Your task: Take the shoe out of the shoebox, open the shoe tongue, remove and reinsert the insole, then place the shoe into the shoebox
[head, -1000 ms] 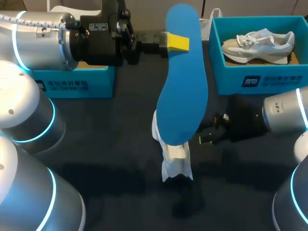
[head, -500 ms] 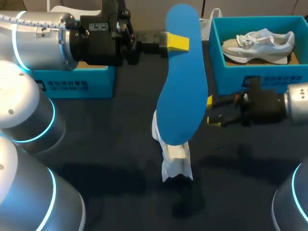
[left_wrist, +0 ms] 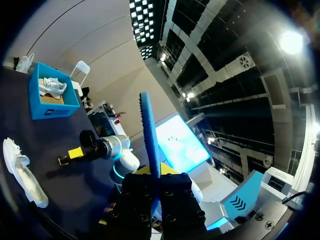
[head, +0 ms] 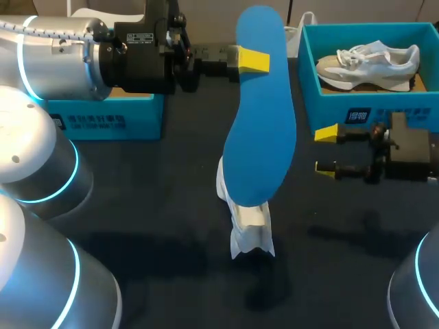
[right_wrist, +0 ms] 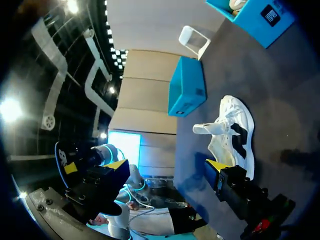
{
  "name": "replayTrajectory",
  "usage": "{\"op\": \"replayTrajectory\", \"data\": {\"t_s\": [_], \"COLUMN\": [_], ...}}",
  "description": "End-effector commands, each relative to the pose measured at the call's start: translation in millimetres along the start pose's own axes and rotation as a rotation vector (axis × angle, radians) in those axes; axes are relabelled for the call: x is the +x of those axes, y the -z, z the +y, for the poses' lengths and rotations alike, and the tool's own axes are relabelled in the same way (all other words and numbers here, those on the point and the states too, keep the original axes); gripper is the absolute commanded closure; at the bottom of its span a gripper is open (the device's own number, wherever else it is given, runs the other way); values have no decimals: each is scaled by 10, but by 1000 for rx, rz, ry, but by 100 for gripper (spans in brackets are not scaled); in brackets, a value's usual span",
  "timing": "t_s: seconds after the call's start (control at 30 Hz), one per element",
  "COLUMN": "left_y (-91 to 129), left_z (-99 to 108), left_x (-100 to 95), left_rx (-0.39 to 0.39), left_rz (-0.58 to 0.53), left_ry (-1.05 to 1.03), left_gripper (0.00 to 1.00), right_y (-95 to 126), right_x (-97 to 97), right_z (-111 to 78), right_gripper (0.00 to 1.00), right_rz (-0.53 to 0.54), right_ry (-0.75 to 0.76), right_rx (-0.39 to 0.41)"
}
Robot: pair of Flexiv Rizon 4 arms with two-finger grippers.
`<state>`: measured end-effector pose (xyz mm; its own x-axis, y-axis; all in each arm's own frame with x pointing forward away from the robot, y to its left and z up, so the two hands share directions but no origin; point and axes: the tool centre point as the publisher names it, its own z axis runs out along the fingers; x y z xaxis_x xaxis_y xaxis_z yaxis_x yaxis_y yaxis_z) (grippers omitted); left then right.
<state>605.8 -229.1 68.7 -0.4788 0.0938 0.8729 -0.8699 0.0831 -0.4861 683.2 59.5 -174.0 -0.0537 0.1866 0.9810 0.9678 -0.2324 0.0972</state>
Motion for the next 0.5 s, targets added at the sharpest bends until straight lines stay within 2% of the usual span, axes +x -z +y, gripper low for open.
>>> {"op": "replayTrajectory", "data": {"t_s": [0.03, 0.17, 0.37, 0.5], "left_y": [-21, -21, -21, -21], "left_z": [-10, -10, -10, -10], "left_x": [-2, -2, -2, -2], "left_rx": [-2, -2, -2, -2], "left_rz": [-1, -1, -1, -1], "left_ry": [0, 0, 0, 0], "left_gripper": [100, 100, 100, 100], "right_y": [39, -26, -112, -146], "right_x": [116, 178, 201, 213], "right_z": [48, 125, 192, 192], "right_gripper": [0, 0, 0, 0], "right_rz": [30, 52, 18, 26], "right_ry": [26, 36, 36, 46], "right_rx": [9, 44, 134, 131]}}
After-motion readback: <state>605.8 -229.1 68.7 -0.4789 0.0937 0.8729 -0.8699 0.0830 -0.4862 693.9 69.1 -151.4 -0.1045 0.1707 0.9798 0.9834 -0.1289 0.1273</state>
